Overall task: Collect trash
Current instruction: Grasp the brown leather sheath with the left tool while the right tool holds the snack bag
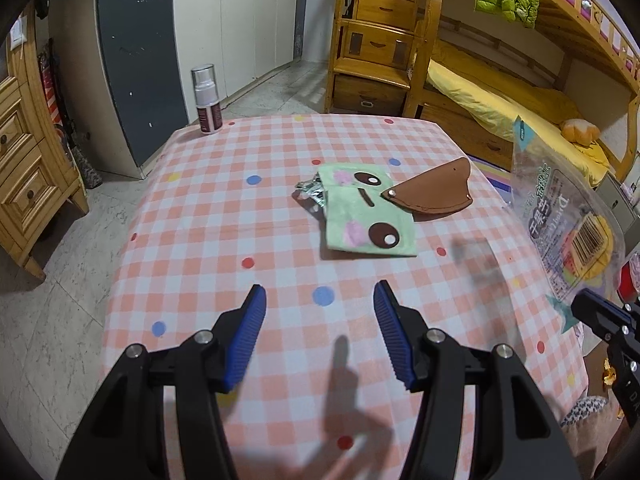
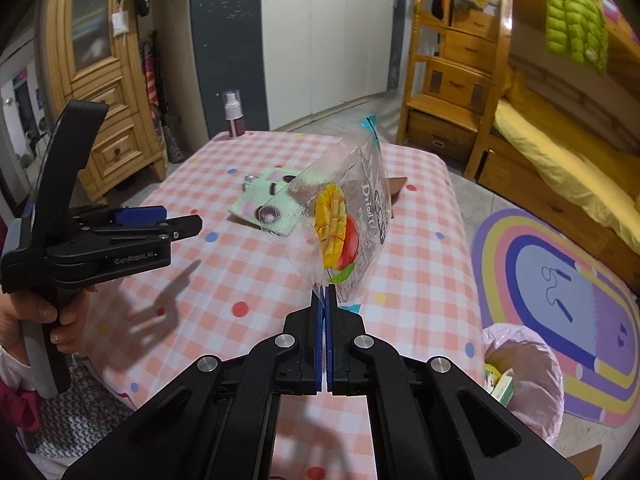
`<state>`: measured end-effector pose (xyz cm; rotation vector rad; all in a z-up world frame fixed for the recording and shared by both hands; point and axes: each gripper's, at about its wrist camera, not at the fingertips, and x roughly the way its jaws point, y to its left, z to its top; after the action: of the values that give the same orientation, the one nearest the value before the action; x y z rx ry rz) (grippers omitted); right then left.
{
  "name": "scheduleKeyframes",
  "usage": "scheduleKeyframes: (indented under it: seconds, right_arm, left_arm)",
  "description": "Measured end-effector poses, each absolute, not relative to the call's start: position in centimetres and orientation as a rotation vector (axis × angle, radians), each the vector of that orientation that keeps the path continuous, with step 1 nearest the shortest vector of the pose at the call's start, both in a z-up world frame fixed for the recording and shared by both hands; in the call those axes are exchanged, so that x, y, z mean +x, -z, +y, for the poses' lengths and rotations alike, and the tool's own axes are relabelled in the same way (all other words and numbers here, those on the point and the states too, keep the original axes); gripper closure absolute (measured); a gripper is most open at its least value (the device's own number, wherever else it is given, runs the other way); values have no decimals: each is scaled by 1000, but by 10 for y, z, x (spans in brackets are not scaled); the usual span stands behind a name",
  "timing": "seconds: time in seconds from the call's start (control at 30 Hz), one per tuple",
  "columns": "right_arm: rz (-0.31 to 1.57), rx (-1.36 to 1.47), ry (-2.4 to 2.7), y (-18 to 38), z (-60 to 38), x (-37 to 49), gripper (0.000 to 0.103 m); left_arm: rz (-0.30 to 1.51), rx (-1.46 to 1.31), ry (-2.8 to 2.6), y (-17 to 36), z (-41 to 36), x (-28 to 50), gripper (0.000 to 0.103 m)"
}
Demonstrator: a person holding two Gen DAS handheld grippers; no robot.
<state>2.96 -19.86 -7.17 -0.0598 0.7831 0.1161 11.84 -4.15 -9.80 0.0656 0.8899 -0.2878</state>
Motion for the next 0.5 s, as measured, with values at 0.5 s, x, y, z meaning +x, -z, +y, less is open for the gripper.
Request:
scheduleKeyframes:
  seconds: [0.5]
  right_arm:
    - [799, 48, -34, 81, -266, 64, 102]
  left_arm:
    - [837, 260, 451, 113, -146, 195, 21]
